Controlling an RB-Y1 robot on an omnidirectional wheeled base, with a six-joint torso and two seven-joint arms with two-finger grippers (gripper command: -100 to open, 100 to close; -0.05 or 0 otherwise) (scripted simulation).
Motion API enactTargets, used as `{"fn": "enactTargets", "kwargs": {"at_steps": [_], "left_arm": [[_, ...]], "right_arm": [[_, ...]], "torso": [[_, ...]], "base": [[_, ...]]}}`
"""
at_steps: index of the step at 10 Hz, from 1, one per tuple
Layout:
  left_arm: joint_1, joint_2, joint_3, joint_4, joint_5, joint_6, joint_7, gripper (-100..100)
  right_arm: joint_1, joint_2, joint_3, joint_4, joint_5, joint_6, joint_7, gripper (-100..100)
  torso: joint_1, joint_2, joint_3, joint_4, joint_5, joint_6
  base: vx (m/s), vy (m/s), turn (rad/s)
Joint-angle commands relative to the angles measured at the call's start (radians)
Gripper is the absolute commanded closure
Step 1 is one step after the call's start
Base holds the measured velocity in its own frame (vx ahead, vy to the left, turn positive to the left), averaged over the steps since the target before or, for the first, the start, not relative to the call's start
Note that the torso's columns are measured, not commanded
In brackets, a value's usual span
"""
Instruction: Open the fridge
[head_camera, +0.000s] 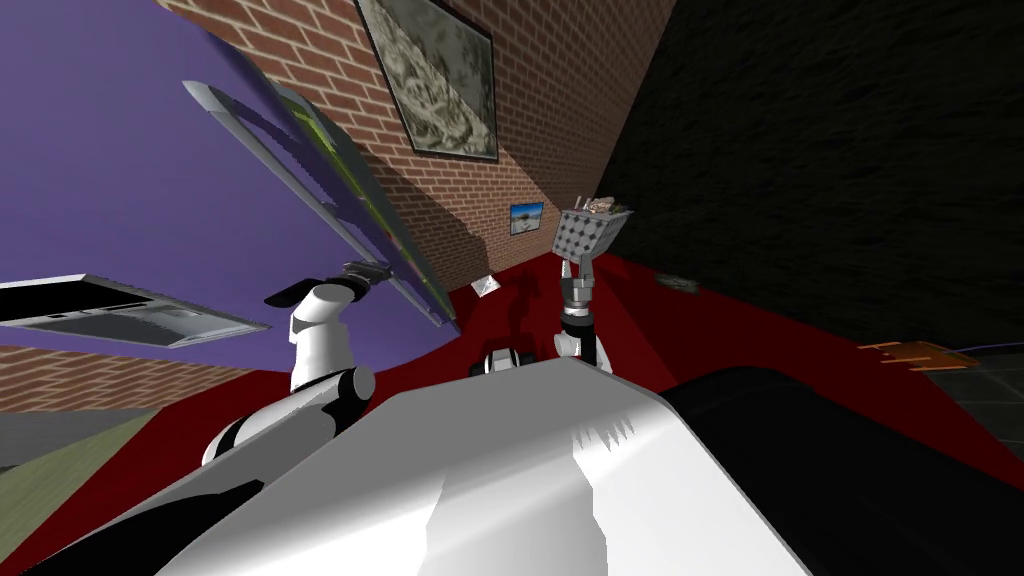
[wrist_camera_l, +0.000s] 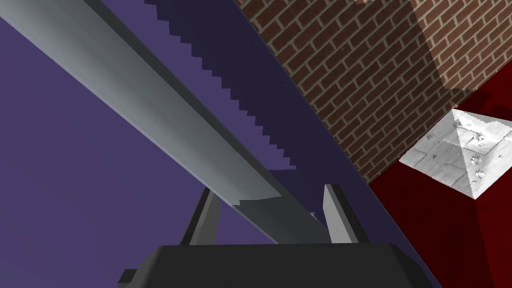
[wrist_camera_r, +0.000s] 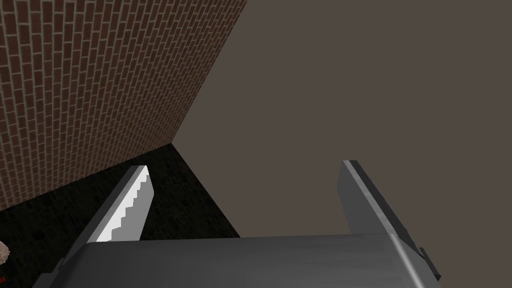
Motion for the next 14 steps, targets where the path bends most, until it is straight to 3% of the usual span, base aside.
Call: {"fn": "enactTargets", "kwargs": {"at_steps": [1,4,6,8,9,12,13,14], "left_arm": [[0.007,-0.012,-0.052,-0.051,0.071,0.039,-0.039,100],[0.014,-0.025,-0.095,-0.091,0.129,0.069,-0.067,100],[0.007,-0.023,-0.096,-0.067,0.133,0.065,-0.074,100],[0.028,-0.033,-0.119,-0.112,0.179,0.101,-0.095,100],[0.028,-0.033,-0.119,-0.112,0.179,0.101,-0.095,100],[0.056,-0.046,-0.151,-0.180,0.247,0.151,-0.126,100],[0.056,-0.046,-0.151,-0.180,0.247,0.151,-0.126,100],[0.066,-0.050,-0.162,-0.203,0.269,0.168,-0.136,100]], "right_arm": [[0.000,0.000,0.000,0.000,0.000,0.000,0.000,0],[0.000,0.000,0.000,0.000,0.000,0.000,0.000,0],[0.000,0.000,0.000,0.000,0.000,0.000,0.000,0],[0.000,0.000,0.000,0.000,0.000,0.000,0.000,0],[0.000,0.000,0.000,0.000,0.000,0.000,0.000,0],[0.000,0.000,0.000,0.000,0.000,0.000,0.000,0],[0.000,0.000,0.000,0.000,0.000,0.000,0.000,0],[0.000,0.000,0.000,0.000,0.000,0.000,0.000,0]], "torso": [[0.000,0.004,0.003,0.000,0.002,0.000],[-0.008,-0.007,-0.004,0.000,-0.002,0.001],[-0.010,-0.009,-0.005,-0.001,-0.003,0.005],[-0.006,-0.005,-0.003,-0.002,-0.001,0.007],[-0.003,0.002,0.001,-0.002,0.002,0.007],[-0.002,0.001,0.001,-0.002,0.002,0.004],[-0.003,-0.002,-0.001,-0.002,0.001,0.003],[-0.006,-0.008,-0.005,-0.002,0.000,0.002]], "base": [[-0.414,0.159,0.006],[-0.291,0.092,0.022],[-0.108,0.027,0.012],[-0.149,0.134,-0.034],[-0.204,0.161,-0.054],[-0.279,0.206,-0.036],[-0.207,0.160,-0.036],[-0.187,0.172,-0.014]]}}
